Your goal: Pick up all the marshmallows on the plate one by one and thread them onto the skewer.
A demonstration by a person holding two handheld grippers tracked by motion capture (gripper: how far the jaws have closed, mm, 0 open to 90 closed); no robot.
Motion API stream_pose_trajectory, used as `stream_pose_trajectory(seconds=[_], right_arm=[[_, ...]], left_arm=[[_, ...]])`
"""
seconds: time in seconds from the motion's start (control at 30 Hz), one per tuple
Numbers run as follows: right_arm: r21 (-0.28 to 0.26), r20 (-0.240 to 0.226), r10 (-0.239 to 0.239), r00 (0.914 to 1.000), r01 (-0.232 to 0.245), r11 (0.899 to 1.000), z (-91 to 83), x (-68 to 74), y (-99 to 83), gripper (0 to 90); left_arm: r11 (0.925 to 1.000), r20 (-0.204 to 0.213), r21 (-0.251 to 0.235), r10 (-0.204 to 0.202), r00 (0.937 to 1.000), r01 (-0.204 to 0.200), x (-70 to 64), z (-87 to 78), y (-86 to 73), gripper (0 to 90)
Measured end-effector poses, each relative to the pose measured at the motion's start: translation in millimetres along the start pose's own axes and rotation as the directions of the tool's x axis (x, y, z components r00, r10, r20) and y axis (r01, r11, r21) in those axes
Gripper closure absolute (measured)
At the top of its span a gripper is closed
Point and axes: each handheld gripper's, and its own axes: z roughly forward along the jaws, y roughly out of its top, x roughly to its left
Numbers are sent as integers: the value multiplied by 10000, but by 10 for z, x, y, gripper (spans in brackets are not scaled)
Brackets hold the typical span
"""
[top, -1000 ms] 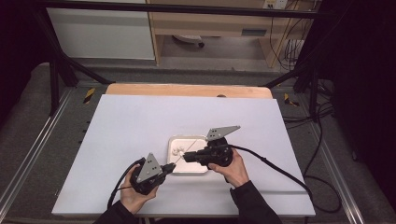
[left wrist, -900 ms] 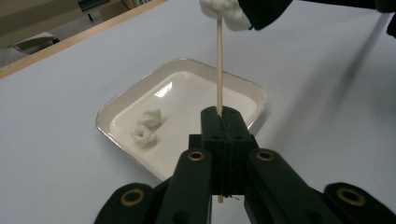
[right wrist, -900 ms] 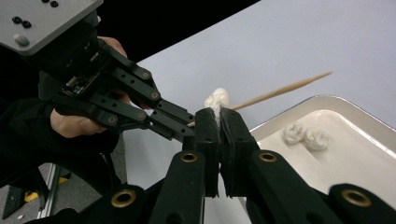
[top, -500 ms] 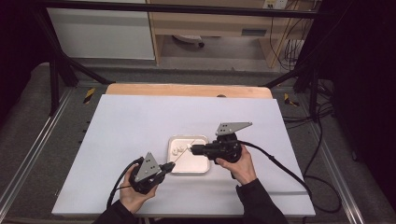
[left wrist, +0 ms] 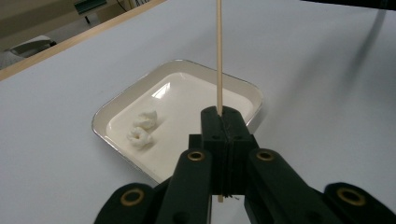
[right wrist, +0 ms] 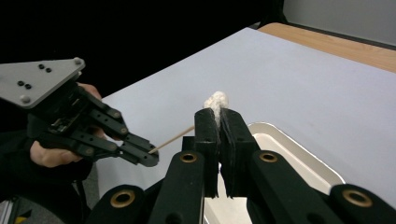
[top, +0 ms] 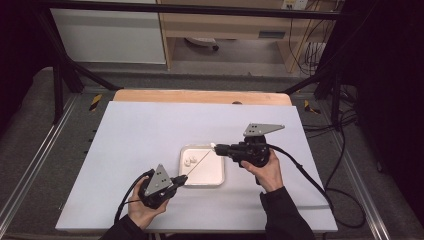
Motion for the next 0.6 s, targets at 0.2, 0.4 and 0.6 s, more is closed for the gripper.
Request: stream_pose_trajectory(seconds=[0.2, 0.4, 0.6], right_arm=[[-48, -387, 168, 9991, -170, 9998, -7, -35, -12, 867], [203, -536, 219, 9983, -208, 9996, 34, -32, -37, 868], [336, -877, 326, 9956, -297, 9990, 62, -11, -55, 873]], left_arm=[[10000, 48, 32, 91, 9999, -92, -7, 10, -2, 894], [9998, 40, 18, 214, 9998, -214, -11, 5, -8, 893], [9994, -41, 149, 307, 9995, -307, -21, 23, -15, 894]])
